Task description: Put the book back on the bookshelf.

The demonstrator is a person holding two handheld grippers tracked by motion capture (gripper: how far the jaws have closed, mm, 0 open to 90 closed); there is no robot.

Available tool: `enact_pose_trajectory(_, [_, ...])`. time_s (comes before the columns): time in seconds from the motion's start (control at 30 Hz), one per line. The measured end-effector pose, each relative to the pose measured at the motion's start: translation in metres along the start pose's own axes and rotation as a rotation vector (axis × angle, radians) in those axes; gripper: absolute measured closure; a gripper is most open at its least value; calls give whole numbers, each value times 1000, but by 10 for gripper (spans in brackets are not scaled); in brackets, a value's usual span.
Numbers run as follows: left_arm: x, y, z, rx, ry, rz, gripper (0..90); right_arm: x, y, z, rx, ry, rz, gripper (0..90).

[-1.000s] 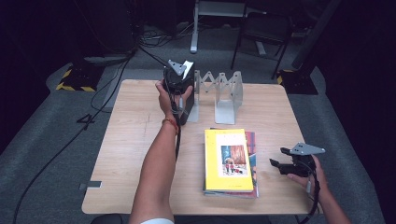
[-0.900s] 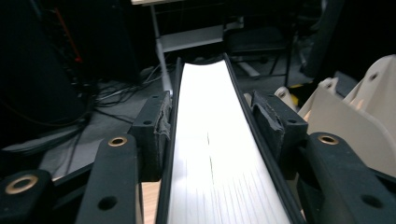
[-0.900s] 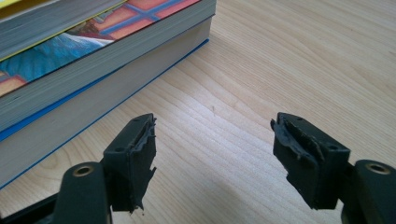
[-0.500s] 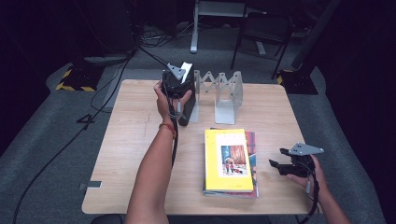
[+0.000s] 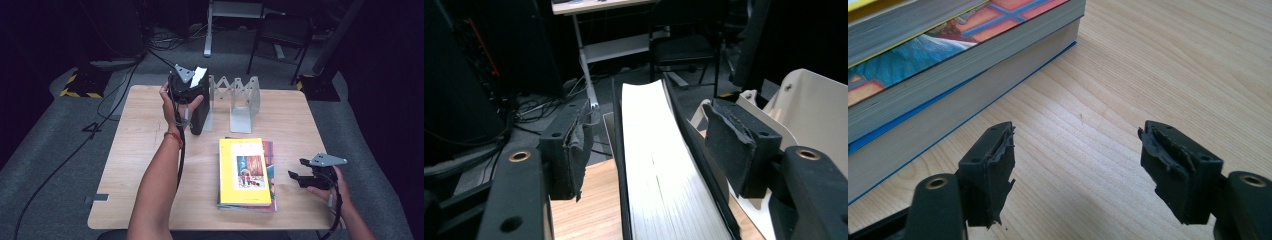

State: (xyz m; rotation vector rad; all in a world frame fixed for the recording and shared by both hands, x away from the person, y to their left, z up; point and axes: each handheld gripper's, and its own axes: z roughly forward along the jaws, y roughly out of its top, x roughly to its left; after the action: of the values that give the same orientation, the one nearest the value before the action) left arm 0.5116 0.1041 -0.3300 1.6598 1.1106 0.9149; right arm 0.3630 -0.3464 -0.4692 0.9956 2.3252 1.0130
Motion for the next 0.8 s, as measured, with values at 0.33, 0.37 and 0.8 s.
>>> enact_pose_trajectory(0.33, [7,5,-46,-12,-112,83,303,0,2,-4,-21,-2,4,301])
enact_pose_trajectory(0.37, [7,5,-46,-12,-112,83,287,1,3,-4,-23,-1,5,301])
enact_pose_trajectory(0.8, [1,-70,-99,111,-323,219,239,11,13,-17,-70,24,-13,297])
